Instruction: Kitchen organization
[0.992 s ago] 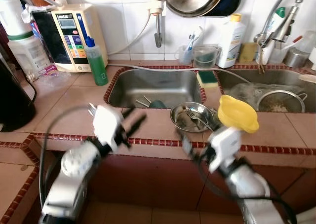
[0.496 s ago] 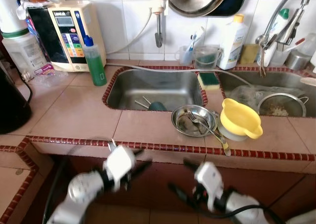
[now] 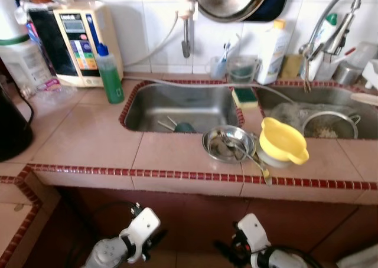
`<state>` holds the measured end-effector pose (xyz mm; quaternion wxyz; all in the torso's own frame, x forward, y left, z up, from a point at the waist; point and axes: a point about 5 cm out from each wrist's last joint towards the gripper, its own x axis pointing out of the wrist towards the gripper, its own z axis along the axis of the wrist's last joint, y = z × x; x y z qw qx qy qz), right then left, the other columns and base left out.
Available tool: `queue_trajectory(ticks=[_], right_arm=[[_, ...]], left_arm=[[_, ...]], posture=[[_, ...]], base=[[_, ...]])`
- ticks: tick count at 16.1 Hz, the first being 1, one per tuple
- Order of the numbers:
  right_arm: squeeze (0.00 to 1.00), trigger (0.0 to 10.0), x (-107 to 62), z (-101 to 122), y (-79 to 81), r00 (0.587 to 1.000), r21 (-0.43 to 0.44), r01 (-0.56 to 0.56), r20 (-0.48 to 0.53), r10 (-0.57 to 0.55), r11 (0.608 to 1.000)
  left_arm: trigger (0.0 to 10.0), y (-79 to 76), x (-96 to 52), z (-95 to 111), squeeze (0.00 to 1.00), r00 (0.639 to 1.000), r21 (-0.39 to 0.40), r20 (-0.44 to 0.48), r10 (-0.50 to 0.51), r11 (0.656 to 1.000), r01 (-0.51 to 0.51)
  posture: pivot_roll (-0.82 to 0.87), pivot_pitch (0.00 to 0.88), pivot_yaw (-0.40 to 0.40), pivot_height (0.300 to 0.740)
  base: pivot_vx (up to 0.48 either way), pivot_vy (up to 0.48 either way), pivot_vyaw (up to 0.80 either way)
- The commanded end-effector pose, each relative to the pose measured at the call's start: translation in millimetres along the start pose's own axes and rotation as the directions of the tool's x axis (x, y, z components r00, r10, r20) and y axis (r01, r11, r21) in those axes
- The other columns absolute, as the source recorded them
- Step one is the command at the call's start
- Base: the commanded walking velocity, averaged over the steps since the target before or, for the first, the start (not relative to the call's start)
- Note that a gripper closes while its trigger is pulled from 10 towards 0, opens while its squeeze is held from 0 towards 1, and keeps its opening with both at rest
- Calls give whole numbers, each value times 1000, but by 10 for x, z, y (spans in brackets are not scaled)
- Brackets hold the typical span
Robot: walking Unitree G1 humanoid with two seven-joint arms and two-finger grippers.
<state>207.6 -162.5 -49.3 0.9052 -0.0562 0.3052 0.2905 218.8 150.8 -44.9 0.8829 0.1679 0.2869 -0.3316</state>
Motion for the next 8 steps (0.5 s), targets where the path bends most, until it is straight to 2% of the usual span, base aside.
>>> queue_trajectory(ticks=[1,2,3,4,5,7,8], right_arm=[[0,10000,-19,-115,-52,994,46,102,-55,-99,994],[0,10000,-37,-201,-70,982,77,166,-99,-158,983],[0,10000,-48,-235,-76,977,84,191,-118,-180,978],[0,10000,-94,-355,-86,953,114,268,-178,-246,957],[0,10000,-182,-547,-78,904,188,385,-274,-328,904],[0,10000,-255,-710,-24,858,207,456,-360,-366,865],[0,10000,-250,-750,36,853,192,450,-382,-356,872]], left_arm=[[10000,-39,-12,-186,0,993,-63,-104,51,996,-57],[10000,-99,-12,-279,0,985,-100,-160,66,992,-83],[10000,-127,-13,-317,0,981,-105,-183,70,990,-90],[10000,-211,-19,-410,0,968,-159,-241,76,980,-116],[10000,-283,-31,-502,0,949,-235,-301,93,957,-169],[10000,-325,-44,-563,0,931,-266,-347,116,939,-216],[10000,-347,-40,-569,0,927,-269,-356,119,937,-224]], posture=[[-141,0,40,740],[-140,0,43,740],[-140,0,43,740],[-146,0,47,740],[-149,0,57,740],[-148,0,60,740],[-155,0,69,740]], base=[[0,0,0],[0,0,0],[0,0,0],[0,0,0],[0,0,0],[0,0,0],[0,0,0]])
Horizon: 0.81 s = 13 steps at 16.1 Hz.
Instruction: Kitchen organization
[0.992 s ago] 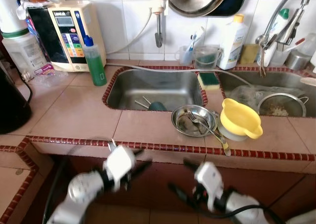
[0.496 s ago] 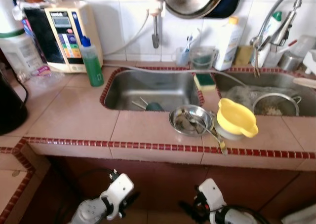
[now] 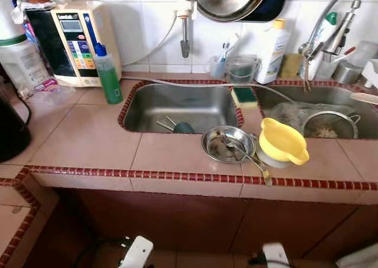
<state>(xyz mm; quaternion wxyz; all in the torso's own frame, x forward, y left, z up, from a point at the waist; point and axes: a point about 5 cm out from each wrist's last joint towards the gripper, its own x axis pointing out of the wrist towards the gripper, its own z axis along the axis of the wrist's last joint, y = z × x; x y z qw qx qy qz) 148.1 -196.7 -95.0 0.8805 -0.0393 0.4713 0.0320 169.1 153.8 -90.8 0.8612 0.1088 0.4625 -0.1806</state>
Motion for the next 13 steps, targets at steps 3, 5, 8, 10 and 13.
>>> queue_trajectory(ticks=[3,5,8,10,13], right_arm=[[0,10000,25,-34,157,998,-85,-10,-56,5,996],[0,10000,37,-14,240,998,-202,-40,-57,29,978],[0,10000,49,10,293,997,-257,-61,-64,46,964],[0,10000,57,24,270,997,-259,-44,-76,25,965],[0,10000,58,36,238,996,-299,-48,-84,24,953]], left_arm=[[10000,-72,19,-6,0,1000,25,-22,3,1000,-2],[10000,-103,16,-45,0,999,50,-39,-9,999,11],[10000,-117,10,-92,0,998,73,-64,-17,997,21],[10000,-132,9,-112,0,997,72,-76,-16,997,21],[10000,-147,9,-132,0,996,60,-87,-7,998,12]], posture=[[-170,0,84,740],[-180,0,91,740],[-185,0,91,740],[-185,0,83,740],[-177,0,72,740]], base=[[0,0,0],[0,0,0],[0,0,0],[0,0,0],[0,0,0]])
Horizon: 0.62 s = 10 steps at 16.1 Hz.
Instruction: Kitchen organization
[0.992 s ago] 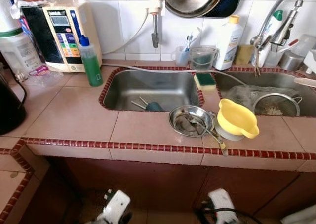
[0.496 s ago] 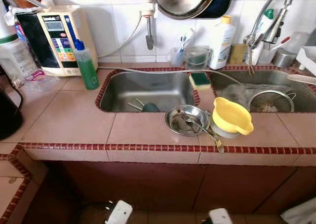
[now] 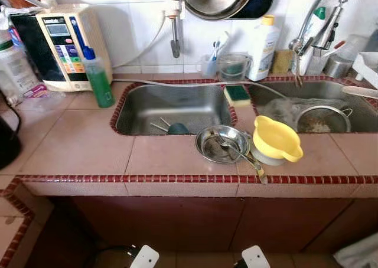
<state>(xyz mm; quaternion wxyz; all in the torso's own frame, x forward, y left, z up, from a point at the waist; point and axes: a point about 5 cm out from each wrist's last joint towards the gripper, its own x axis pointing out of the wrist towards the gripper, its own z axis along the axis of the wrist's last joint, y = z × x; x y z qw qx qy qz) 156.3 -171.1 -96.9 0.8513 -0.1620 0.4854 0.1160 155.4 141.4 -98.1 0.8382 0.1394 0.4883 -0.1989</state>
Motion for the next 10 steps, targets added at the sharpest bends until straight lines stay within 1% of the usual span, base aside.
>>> queue_trajectory(ticks=[1,2,3,7,10], right_arm=[[0,10000,-8,-55,-17,1000,-20,-2,-28,2,1000],[0,10000,-13,-73,-60,999,-25,6,-35,-7,1000],[0,10000,-15,-77,-74,999,-28,9,-37,-10,1000],[0,10000,-31,-108,-183,999,-62,23,-44,-26,998],[0,10000,-43,-123,-261,998,-77,33,-45,-36,997]], left_arm=[[10000,19,-7,-30,0,1000,5,-11,14,1000,-14],[10000,27,-11,-58,412,999,-25,-22,27,999,-28],[10000,35,-14,-70,1000,999,-30,-26,36,999,-36],[10000,83,-32,-138,1000,996,-94,-47,72,993,-76],[10000,150,-56,-193,1000,994,-112,-56,96,988,-101]], posture=[[-173,0,66,740],[-164,0,56,740],[-162,0,54,740],[-150,0,38,740],[-146,0,33,740]], base=[[0,0,0],[0,0,0],[0,0,0],[0,0,0],[0,0,0]])
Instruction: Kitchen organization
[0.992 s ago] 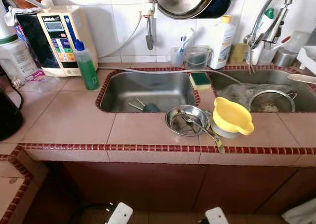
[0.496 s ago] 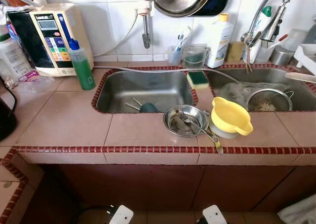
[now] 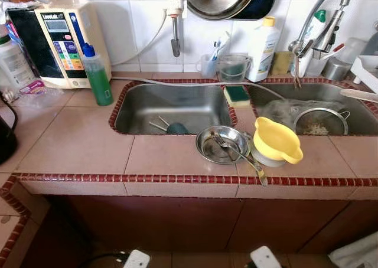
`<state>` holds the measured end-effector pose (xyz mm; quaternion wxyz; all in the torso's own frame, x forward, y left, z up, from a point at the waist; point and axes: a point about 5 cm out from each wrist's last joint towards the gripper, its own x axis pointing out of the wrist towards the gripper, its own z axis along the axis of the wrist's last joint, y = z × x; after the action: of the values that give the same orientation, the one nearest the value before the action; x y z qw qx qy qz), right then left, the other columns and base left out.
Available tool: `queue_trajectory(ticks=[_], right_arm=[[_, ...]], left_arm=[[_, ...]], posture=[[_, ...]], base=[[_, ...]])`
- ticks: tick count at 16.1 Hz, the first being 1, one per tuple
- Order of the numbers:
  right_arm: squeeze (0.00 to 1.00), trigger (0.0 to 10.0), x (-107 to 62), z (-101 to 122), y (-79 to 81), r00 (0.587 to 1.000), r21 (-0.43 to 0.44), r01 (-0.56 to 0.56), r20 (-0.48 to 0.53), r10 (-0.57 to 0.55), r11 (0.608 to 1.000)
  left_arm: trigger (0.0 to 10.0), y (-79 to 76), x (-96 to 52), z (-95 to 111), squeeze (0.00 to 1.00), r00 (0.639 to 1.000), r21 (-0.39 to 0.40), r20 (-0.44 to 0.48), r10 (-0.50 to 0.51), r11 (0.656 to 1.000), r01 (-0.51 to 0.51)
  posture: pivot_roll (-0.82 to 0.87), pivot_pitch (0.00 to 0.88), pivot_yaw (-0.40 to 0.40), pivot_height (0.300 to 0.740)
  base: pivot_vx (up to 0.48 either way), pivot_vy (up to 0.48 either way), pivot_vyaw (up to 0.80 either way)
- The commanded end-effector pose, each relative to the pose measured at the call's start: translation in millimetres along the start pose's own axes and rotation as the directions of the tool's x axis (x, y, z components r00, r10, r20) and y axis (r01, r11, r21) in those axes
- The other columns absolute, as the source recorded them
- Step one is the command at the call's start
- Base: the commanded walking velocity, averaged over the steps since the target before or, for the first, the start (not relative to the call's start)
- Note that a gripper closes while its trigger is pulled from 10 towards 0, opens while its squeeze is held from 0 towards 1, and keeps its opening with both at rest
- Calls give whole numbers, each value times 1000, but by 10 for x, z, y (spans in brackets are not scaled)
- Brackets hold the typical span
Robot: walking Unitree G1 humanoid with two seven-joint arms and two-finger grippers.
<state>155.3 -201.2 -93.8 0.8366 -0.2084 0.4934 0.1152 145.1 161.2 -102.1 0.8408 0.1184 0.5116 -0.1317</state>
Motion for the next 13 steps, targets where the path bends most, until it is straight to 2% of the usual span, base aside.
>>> queue_trajectory(ticks=[1,3,5,8,9,13], right_arm=[[0,10000,-1,-12,15,1000,4,-6,-6,6,1000],[0,10000,0,-12,28,1000,2,-6,-6,6,1000],[0,10000,5,-6,106,1000,-3,-15,-5,15,1000],[0,10000,7,-11,175,1000,-10,-20,-9,20,1000],[0,10000,9,-3,207,1000,-11,-21,-10,21,1000],[0,10000,16,31,204,1000,-12,-18,-5,18,1000]], left_arm=[[10000,54,-8,-17,1000,1000,-6,-6,20,1000,-20],[10000,126,-22,-56,1000,999,-10,-22,45,999,-45],[10000,153,-32,-103,1000,997,-85,-35,63,994,-66],[10000,155,-34,-104,1000,998,-95,-28,55,994,-57],[10000,150,-34,-104,1000,998,-72,-29,47,996,-49],[10000,119,-32,-118,1000,999,-94,-33,35,995,-38]], posture=[[-146,0,33,740],[-141,0,31,740],[-140,0,31,740],[-136,0,28,740],[-134,0,26,740],[-133,0,27,740]], base=[[0,0,0],[0,0,0],[0,0,0],[0,0,0],[0,0,0],[0,0,0]])
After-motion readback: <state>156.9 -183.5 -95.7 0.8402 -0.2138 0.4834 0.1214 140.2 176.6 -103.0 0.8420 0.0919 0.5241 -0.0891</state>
